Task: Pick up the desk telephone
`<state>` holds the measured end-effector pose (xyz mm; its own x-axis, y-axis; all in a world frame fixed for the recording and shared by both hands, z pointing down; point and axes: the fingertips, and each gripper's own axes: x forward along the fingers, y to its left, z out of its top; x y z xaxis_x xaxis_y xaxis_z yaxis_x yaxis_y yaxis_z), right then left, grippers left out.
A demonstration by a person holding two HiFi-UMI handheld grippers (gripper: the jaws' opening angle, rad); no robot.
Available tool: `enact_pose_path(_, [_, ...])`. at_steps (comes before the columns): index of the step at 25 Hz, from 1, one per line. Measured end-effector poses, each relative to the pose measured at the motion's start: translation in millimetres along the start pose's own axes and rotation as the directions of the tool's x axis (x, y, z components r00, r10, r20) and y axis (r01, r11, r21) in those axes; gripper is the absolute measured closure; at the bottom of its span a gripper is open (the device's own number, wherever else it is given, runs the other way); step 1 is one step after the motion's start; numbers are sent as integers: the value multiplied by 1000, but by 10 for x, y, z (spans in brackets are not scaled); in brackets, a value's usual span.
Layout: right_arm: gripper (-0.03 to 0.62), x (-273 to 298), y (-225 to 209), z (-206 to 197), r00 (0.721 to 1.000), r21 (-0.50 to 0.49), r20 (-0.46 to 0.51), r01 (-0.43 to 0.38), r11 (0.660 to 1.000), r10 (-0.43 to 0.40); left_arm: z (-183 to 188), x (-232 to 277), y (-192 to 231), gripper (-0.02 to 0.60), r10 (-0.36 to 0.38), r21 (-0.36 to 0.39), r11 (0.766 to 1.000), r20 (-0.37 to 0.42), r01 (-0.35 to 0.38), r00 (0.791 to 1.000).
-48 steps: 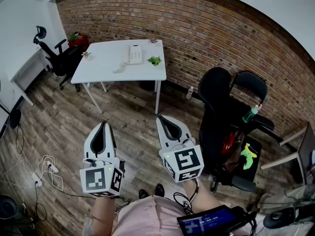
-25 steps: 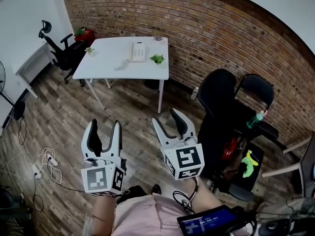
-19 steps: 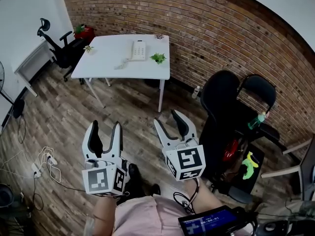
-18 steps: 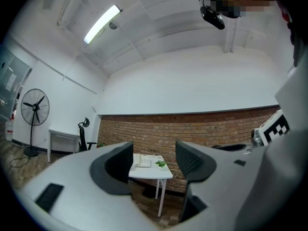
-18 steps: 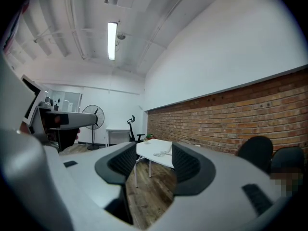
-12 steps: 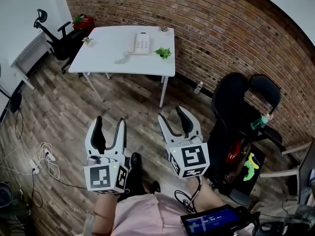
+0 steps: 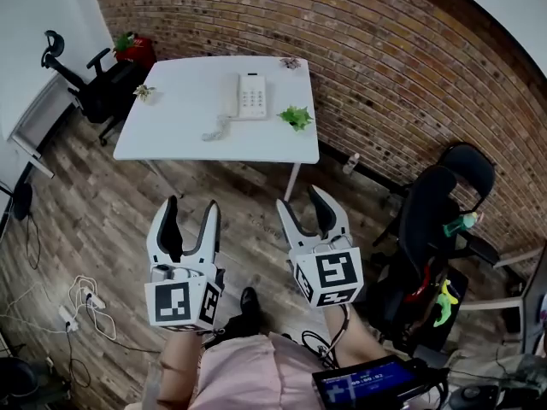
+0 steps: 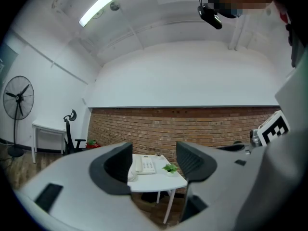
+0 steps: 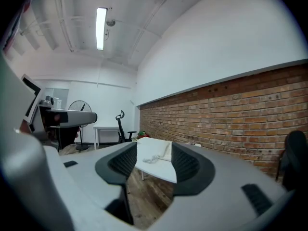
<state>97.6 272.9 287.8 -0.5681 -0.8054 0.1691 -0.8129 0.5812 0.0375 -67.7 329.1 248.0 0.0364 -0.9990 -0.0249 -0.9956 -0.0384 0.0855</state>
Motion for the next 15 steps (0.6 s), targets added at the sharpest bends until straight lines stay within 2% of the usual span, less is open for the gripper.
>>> enact_pose_path(8, [367, 684, -100, 339, 997, -8, 50, 54, 998, -54, 156, 691, 370, 292, -53, 17, 998, 29, 52, 998])
enact_pose_path(15, [372, 1011, -165, 329, 996, -6, 41, 76, 997, -76, 63, 1057, 533, 293, -85, 9, 996, 14, 85, 996])
